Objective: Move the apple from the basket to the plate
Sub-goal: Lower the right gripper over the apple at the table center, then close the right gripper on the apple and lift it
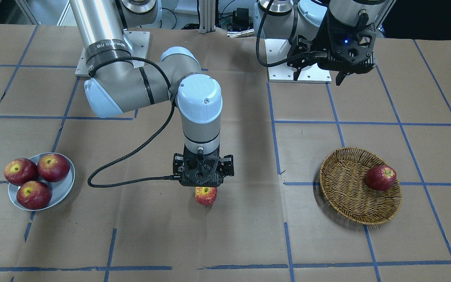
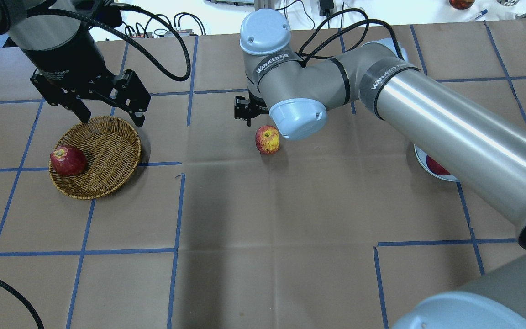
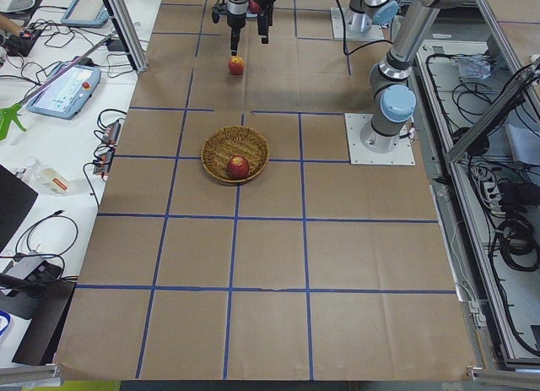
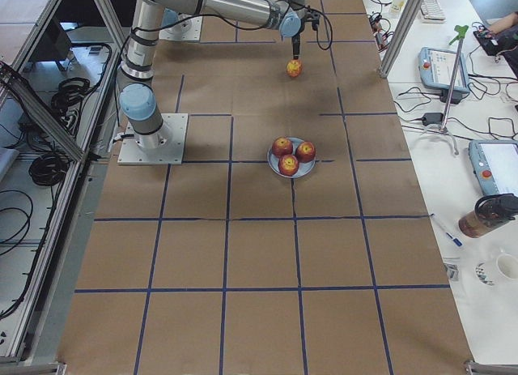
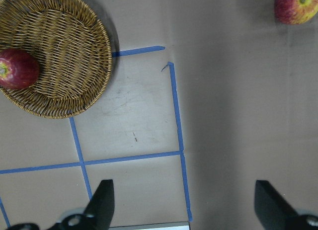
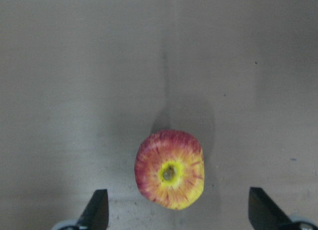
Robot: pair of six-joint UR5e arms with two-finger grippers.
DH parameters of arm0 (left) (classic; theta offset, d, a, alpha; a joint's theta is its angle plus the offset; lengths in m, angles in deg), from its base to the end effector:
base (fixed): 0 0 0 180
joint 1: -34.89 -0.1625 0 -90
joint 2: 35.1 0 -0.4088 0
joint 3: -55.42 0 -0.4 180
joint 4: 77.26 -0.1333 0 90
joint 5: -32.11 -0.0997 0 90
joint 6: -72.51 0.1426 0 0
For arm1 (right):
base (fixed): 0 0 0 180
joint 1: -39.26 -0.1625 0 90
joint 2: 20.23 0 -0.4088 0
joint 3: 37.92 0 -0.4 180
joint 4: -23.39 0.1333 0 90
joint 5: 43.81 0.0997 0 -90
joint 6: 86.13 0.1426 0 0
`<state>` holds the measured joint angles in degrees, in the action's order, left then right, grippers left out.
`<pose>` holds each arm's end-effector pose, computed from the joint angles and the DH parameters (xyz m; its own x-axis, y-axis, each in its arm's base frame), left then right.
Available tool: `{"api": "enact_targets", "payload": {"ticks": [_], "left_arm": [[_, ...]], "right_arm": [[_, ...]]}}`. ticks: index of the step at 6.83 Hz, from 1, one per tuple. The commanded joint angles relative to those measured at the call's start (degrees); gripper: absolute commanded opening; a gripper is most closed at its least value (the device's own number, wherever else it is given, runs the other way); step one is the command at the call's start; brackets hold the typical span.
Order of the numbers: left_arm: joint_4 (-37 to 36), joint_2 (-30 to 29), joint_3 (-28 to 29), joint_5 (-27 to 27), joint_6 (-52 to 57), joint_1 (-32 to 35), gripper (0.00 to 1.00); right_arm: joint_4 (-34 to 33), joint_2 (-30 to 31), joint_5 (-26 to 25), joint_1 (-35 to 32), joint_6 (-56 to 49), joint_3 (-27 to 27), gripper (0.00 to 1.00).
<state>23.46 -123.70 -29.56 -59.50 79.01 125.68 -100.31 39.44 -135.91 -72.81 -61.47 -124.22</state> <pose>-0.1358 -0.4744 0.4663 -0.9915 0.1287 -0.0193 0.1268 0.9889 0.0777 0.3744 -0.5825 0.2069 -0.9988 0.0463 -0.0183 0.0482 0.9907 -0.1270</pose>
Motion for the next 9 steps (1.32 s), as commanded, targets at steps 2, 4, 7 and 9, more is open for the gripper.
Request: {"api": "enact_targets", "payload": {"ticks": [2, 4, 7, 9], "left_arm": [[0.1, 0.0, 0.0, 0.0, -0.1, 0.0, 0.99], [0.1, 0.0, 0.0, -0.2, -0.1, 0.0, 0.99], [0.1, 0.0, -0.4, -0.1, -0.2, 0.0, 0.99], [-0.1, 0.0, -0.4, 0.0, -0.2, 0.0, 0.99]], "right_arm": [[-3.0, -5.1, -1.6, -0.2, 0.2, -0.4, 1.00], [-3.0, -6.2, -1.5, -0.6, 0.2, -0.4, 1.00], [-2.7, -6.2, -1.5, -1.1, 0.2, -1.4, 0.73], [-3.0, -5.9, -1.8, -1.0, 0.2, -1.3, 0.60]]}}
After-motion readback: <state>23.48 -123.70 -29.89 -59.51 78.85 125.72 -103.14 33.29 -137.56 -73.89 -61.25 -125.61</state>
